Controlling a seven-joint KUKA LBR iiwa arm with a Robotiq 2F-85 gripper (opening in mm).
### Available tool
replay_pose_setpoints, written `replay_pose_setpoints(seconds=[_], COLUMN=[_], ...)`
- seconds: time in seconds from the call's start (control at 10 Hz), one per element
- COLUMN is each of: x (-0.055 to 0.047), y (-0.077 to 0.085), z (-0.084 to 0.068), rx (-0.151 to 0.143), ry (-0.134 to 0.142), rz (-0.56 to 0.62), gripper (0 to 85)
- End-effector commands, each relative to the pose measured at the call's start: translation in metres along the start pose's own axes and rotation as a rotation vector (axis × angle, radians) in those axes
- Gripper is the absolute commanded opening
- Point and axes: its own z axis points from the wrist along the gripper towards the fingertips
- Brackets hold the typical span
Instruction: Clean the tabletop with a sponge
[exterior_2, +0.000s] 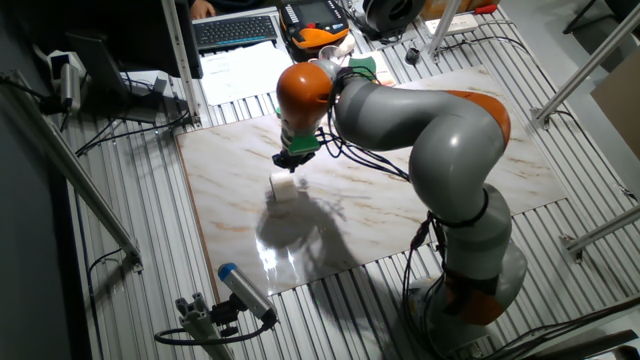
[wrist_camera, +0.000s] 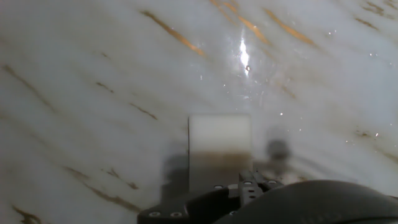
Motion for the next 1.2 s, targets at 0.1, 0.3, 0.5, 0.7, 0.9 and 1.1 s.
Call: replay_pose_setpoints(seconds=[0.1, 0.3, 0.5, 0.7, 0.9, 1.1], x=[0.000, 0.000, 0.000, -0.001, 0.000, 0.000], y=[0.001, 0.003, 0.006, 0.006, 0.006, 0.006], z=[0.001, 0.004, 0.007, 0.013, 0.017, 0.017], rx=[0.017, 0.017, 0.012, -0.014, -0.021, -0.018], ry=[-0.003, -0.009, -0.009, -0.008, -0.011, -0.012], rz=[-0.011, -0.016, -0.008, -0.005, -0.004, -0.002], gripper=[0.0, 0.0, 0.0, 0.0, 0.0, 0.0])
